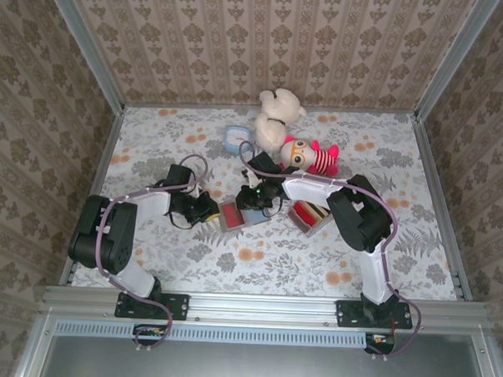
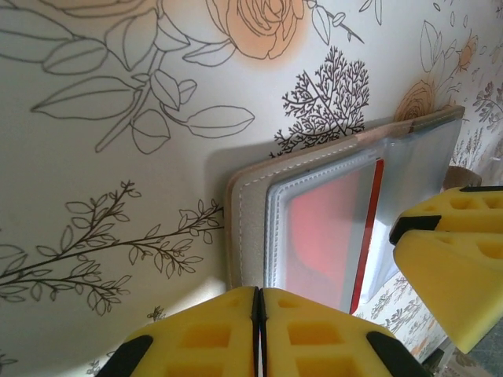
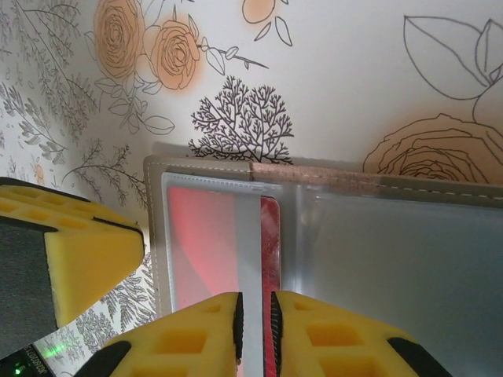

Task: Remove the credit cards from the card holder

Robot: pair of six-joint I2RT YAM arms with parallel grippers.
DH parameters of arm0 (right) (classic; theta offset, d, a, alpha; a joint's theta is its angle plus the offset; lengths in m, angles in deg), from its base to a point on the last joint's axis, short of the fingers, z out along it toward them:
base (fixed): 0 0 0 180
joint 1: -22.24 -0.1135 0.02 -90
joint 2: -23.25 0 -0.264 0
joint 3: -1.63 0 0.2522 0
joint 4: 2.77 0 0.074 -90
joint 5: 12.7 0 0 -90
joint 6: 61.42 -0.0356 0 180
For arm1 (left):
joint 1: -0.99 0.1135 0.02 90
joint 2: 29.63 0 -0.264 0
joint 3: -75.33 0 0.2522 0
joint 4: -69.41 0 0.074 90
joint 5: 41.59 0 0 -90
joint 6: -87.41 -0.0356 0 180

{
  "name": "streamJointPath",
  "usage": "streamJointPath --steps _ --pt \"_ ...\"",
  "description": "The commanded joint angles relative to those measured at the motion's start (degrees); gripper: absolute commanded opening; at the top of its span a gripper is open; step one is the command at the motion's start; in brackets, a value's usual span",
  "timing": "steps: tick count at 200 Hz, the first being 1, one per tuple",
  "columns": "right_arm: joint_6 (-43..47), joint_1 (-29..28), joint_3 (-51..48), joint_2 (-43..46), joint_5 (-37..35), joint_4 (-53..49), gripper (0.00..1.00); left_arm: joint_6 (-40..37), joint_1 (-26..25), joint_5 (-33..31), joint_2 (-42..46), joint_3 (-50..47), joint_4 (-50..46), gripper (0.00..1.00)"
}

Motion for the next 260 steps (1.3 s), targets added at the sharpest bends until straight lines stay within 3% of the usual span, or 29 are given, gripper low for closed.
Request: streamJointPath --steps 1,144,222,260 --pt "0.43 0.0 -0.31 -1.07 0.9 -0.15 0.21 0.24 -0.37 0.35 -1.28 0.85 0.24 0.1" --pt "1.37 -0.08 0.72 -3.26 6.28 0.65 0.19 -2.07 -1.74 -2.12 -4.12 1.85 -2.94 0.05" --pt "1.41 0.77 -1.85 -0.18 5.4 2.54 0.02 -4.26 -1.74 -6.29 -3.83 2.84 -7.59 0.04" --pt "1.89 2.19 -3.92 2.43 3.78 2.5 0.0 -4.79 -1.39 -6.9 -3.42 2.75 -8.34 0.04"
